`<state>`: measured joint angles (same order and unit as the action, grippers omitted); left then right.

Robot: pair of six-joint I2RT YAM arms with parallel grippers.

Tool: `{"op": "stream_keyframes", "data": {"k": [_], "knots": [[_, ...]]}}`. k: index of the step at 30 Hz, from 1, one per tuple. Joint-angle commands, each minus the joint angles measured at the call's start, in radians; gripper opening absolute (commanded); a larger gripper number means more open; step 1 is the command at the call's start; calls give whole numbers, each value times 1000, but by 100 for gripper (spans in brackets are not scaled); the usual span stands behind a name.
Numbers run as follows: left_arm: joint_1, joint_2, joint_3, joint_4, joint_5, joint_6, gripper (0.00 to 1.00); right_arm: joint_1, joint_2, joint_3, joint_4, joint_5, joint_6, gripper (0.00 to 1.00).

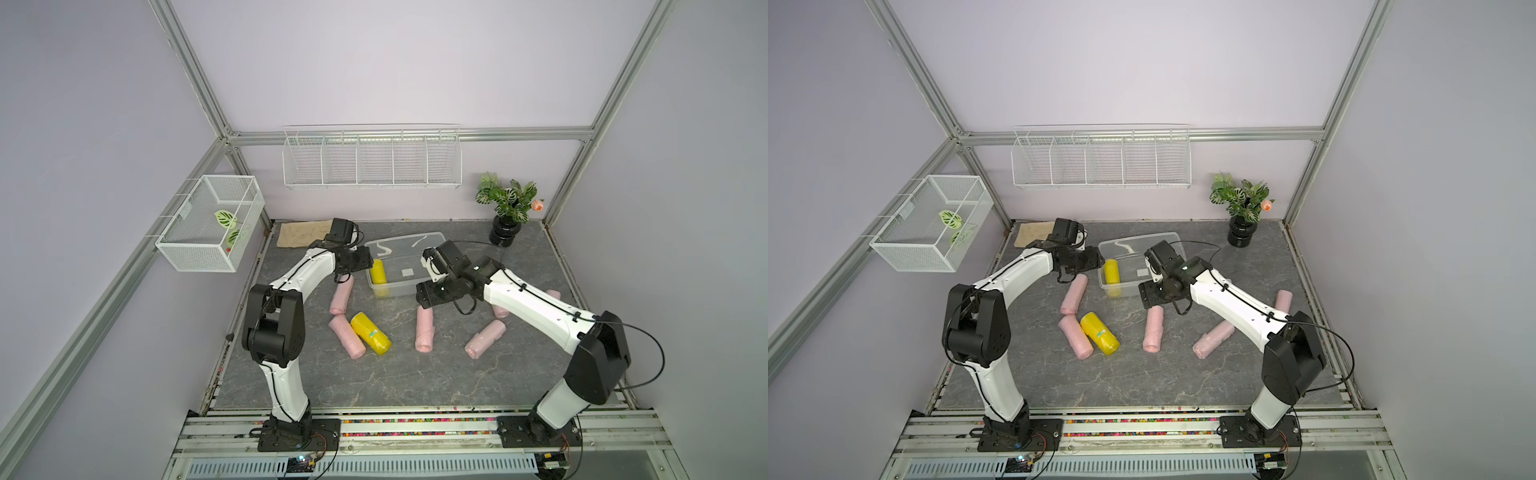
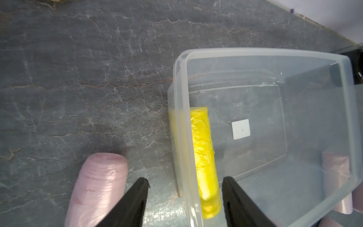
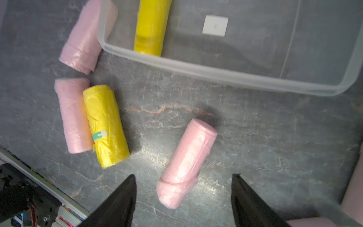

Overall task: Put the roll of trash bags into the storage box
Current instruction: Pick up the roll of trash bags from the center of the board.

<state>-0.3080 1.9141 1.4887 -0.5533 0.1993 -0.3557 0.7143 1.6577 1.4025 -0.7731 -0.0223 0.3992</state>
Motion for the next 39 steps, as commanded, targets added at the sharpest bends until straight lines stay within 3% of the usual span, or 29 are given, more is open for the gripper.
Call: {"op": "stream_keyframes", "data": {"k": [1,12,17,29,39], "knots": [[-18,53,54,-57,-4,49,64,28,0,-17,-12,2,42,77],[-46,47,39,-69,-34,56,62,218,200,118,-1,-52,-113,77],[-38,4,-2,-27,10,25,65,260,299,192,-6,-56,-163,77],[-3,-107,-88,23,42,-3,66,283,479,368,-32,-87,-235,77],[11,-158,-144,30,42,-24,66,287,539,406,-54,-96,-263,76]]}}
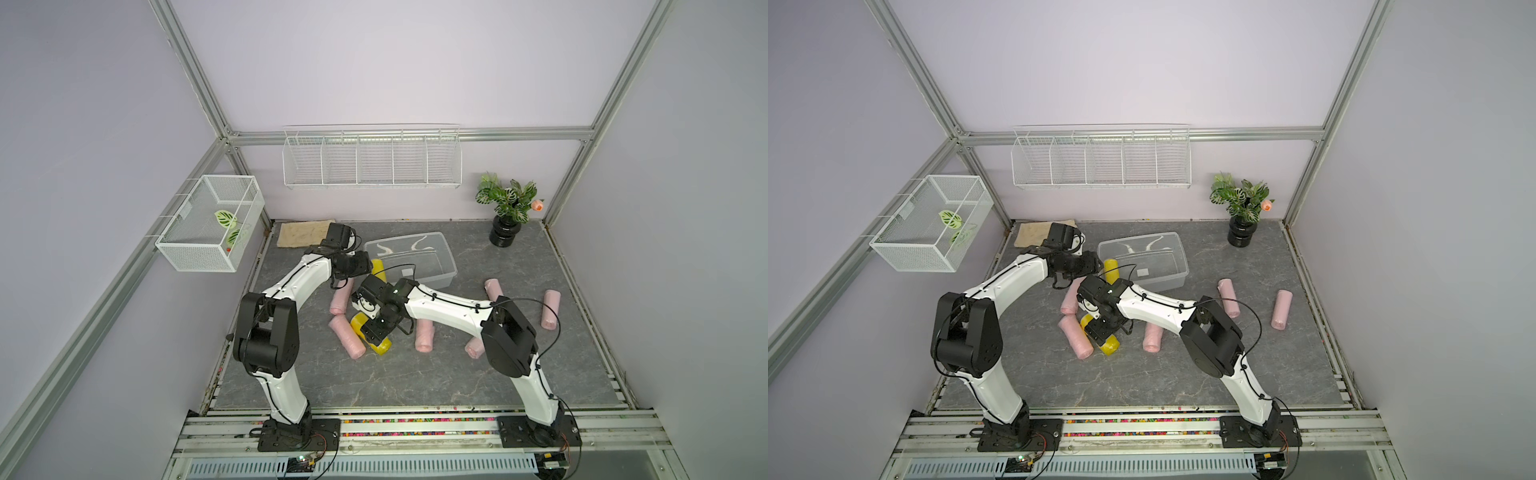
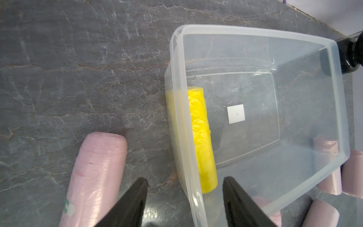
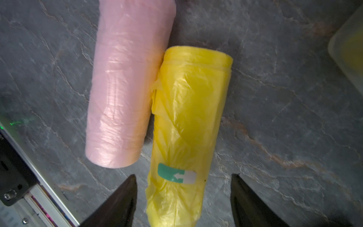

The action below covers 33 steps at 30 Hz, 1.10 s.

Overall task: Put the roll of trash bags into the storage box
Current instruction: Pick up the roll of trash bags from the center of the board.

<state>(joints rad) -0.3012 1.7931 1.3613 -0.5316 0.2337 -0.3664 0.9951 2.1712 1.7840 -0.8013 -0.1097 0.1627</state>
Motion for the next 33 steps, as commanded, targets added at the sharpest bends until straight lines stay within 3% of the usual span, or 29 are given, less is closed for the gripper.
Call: {"op": "stream_keyframes", "data": {"k": [1,17,23,33], "knots": [[5,-44,-21,8,6,-12,66,6,35,32,-35,6,-32,75],[28,-118,-94,12,-5,-20,66,-15,113,125,-146,139,-41,72],[31,-134,-109,12,-7,-25,66,-25,73,86,-102,94,-85,71],[30,-174,-148,12,-11,-47,66,-10,96,128,-107,21,-271,71]]}}
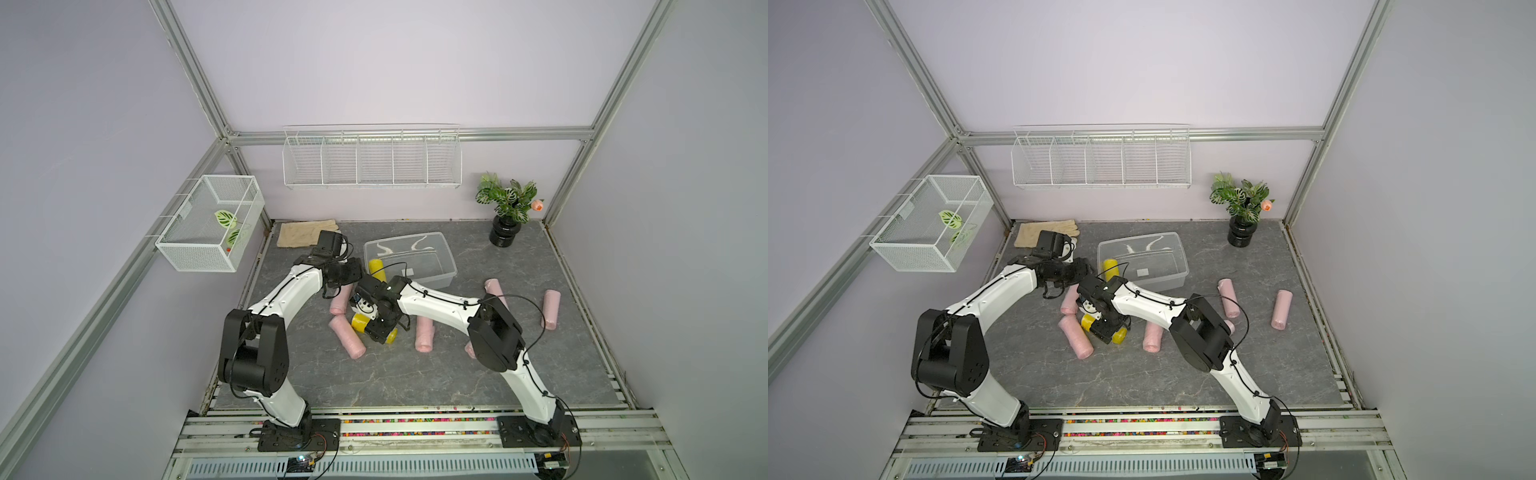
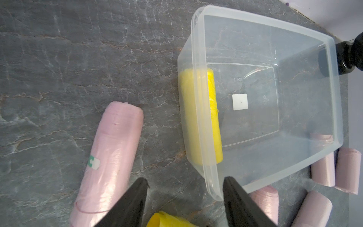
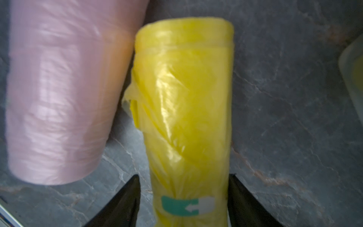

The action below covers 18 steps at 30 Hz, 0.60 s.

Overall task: Put the roll of trash bags into the storage box
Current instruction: Pick up the roll of trash bags from the center of the board.

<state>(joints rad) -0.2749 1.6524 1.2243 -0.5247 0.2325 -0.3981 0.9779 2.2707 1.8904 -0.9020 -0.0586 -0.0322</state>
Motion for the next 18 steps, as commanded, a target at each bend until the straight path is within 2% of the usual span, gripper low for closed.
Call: {"op": "stream_keyframes", "data": {"k": [1,7,18], "knots": [[4,-36,-14,5,-9,-15,66,8,3,29,-11,-25,-85,71],[6,-46,-20,-1,-17,-17,66,8,47,81,-31,-14,-110,70],[20,-57,-13,-4,-18,-25,67,7,82,67,-18,8,-105,66]]}}
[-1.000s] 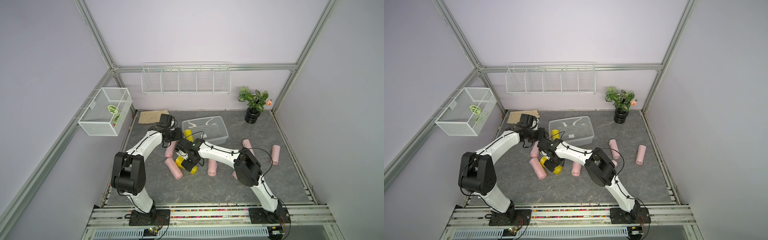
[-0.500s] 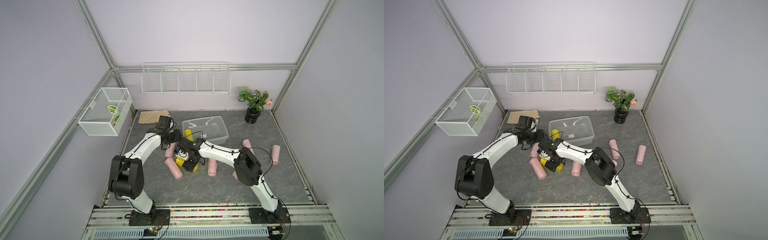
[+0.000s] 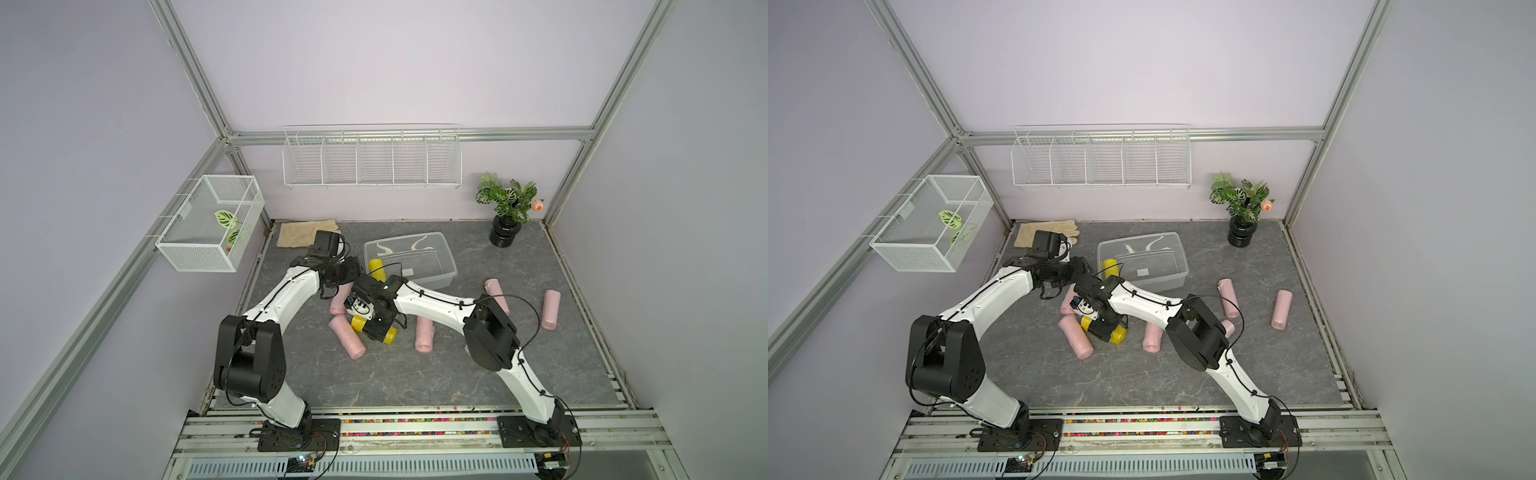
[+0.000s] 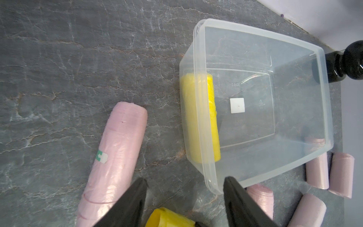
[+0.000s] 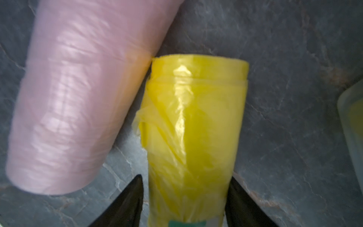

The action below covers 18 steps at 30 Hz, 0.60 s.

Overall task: Put the roll of trash bags into the storage box
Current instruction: Pick up the roll of trash bags from the center of the board.

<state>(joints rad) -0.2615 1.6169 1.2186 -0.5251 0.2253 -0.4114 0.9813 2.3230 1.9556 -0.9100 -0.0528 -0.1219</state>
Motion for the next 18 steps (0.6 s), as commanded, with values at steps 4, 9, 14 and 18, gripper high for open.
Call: {"op": "stream_keyframes", "data": {"k": [4,9,14,18], "knots": [[13,-20,-5,-6,-11,-12,67,5,31,-3,-6,14,-15,58],[21,-18,-10,-6,-11,-13,67,5,21,2,-4,20,-15,48],[28,-13,-16,-6,-11,-12,67,2,-14,-13,-2,24,-9,41],[32,-15,-21,-1,-9,-13,67,-13,-68,-55,10,-9,9,40]]}}
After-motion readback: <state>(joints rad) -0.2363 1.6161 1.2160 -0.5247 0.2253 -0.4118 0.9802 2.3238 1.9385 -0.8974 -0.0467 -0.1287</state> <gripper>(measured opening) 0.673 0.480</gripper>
